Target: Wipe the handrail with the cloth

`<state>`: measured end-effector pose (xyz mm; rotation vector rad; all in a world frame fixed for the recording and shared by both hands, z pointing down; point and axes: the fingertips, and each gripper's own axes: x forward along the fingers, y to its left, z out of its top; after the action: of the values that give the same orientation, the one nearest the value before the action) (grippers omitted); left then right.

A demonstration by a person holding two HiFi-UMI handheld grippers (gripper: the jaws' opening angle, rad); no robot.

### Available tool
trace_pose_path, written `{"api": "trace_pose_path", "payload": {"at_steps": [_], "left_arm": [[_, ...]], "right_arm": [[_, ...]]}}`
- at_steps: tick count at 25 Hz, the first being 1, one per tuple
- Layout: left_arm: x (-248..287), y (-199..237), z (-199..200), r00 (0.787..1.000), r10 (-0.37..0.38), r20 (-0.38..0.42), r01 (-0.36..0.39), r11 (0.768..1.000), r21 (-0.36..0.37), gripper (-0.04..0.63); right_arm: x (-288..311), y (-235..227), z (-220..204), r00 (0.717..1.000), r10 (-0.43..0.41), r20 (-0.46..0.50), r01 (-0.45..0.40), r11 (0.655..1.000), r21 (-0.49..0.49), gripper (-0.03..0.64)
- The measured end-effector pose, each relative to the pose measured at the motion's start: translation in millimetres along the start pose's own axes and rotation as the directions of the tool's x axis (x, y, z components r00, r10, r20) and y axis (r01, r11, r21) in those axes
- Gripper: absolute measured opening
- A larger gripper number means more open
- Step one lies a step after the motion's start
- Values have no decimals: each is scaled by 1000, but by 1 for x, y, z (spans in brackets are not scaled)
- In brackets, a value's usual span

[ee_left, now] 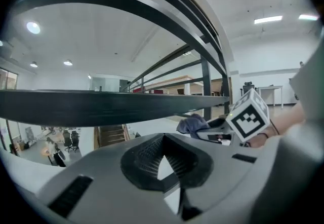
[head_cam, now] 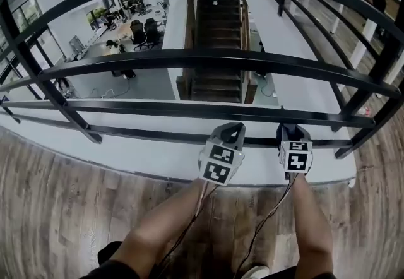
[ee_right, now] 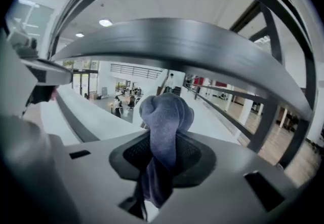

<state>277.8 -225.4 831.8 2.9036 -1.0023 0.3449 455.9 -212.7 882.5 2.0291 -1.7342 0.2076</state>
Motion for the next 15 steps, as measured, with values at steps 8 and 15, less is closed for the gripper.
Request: {"api": "trace_pose_path", "payload": {"at_steps": [8,15], "left_arm": [[-110,129,-20,992,114,-57,-117,991,-65,-2],[-189,133,18,982,112,-152,-136,978,-159,-2]], "right_arm": [[-40,193,75,977,204,56,-207,977,47,103],[-137,246,126,981,193,-19,-188,969,160,103]]}}
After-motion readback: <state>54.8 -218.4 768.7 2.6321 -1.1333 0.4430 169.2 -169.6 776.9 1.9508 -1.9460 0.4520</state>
